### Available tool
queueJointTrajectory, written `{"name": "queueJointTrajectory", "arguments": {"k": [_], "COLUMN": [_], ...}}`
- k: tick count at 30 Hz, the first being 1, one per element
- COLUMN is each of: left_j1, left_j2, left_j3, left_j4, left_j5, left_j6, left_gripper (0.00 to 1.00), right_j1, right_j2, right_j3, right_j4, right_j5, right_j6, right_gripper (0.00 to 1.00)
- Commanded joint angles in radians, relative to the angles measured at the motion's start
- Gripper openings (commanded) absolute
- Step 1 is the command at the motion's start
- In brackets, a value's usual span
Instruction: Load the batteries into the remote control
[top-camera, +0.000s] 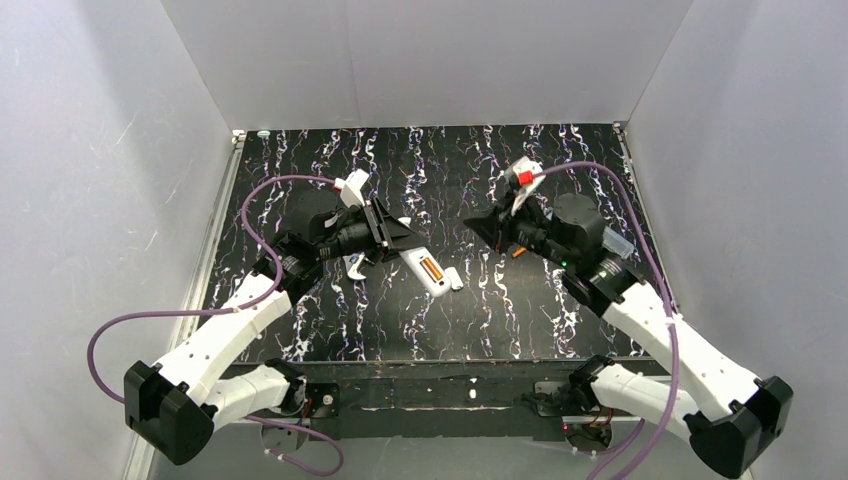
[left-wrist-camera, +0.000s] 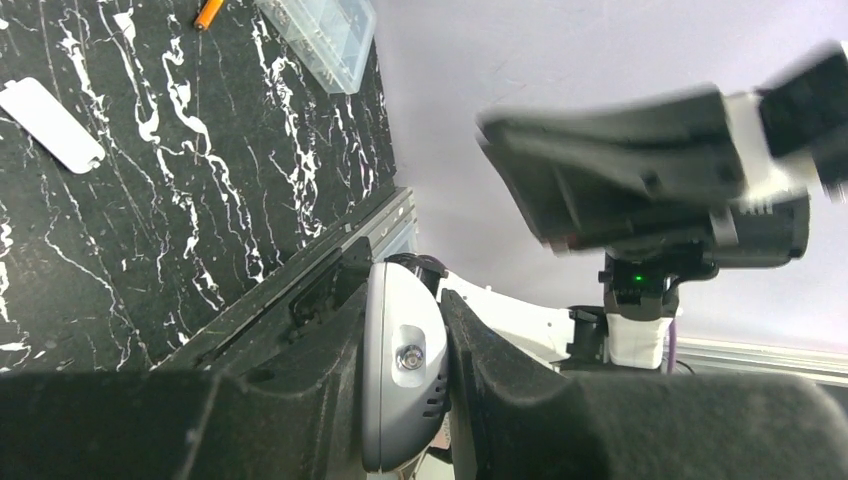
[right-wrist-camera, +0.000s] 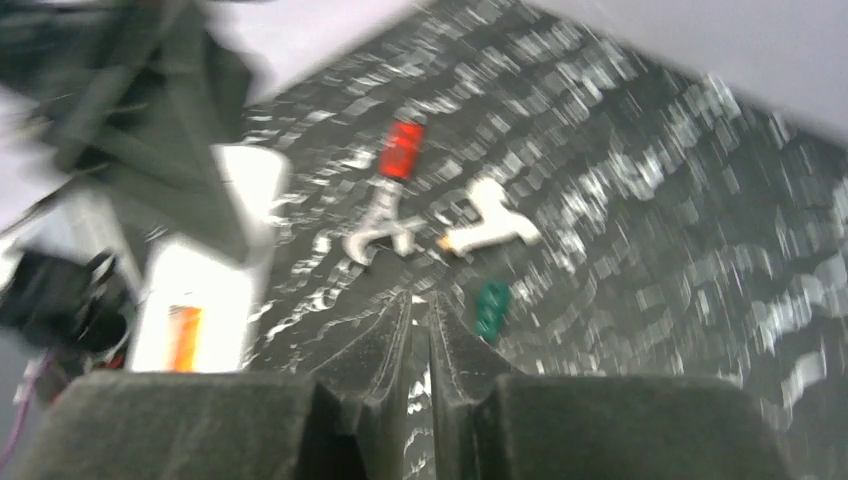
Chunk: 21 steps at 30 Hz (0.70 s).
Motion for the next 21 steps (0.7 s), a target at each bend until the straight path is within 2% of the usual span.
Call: {"name": "queueJointTrajectory", "arguments": {"k": [1,6,9,12,15,16,21], "left_j1": [0.004,0.007,0.008,0.01,0.01,0.011,0.013], "left_j2": [-0.031,-0.037,-0.045,-0.052,-0.053,-0.051,-0.052], "left_j3": [0.011,0.025,0.027,0.024,0.024,0.025,0.026], "left_j4": [-0.007,-0.043,-0.062,-0.07,-0.072,-0.068,-0.072], "left_j5": [0.024,0.032,0.032,0.031,0.031,0.037,0.042], "left_j6": [0.042,0.067,0.08,0.084,0.084,0.078,0.075], "left_gripper": [0.0,0.0,0.0,0.0,0.0,0.0,0.0], "right_j1": [-0.043,-0.132,-0.184,-0.219,-0.248,-0.265,-0.289], "right_j2": [0.094,0.194,0.223,0.263,0.317,0.379,0.504], "right_j3": [0.07,0.114,0.078,0.055,0.046,0.054,0.105], "right_j4": [-0.274,-0.517,-0.565,-0.59,-0.592,-0.584,-0.603], "right_j5": [0.514,0.639,0.643,0.659,0.654,0.621,0.607], "right_j6": [0.304,0.555,0.65,0.737,0.802,0.836,0.898], "right_gripper": [0.18,0.29,0.42,0.51,0.54,0.56,0.58]}}
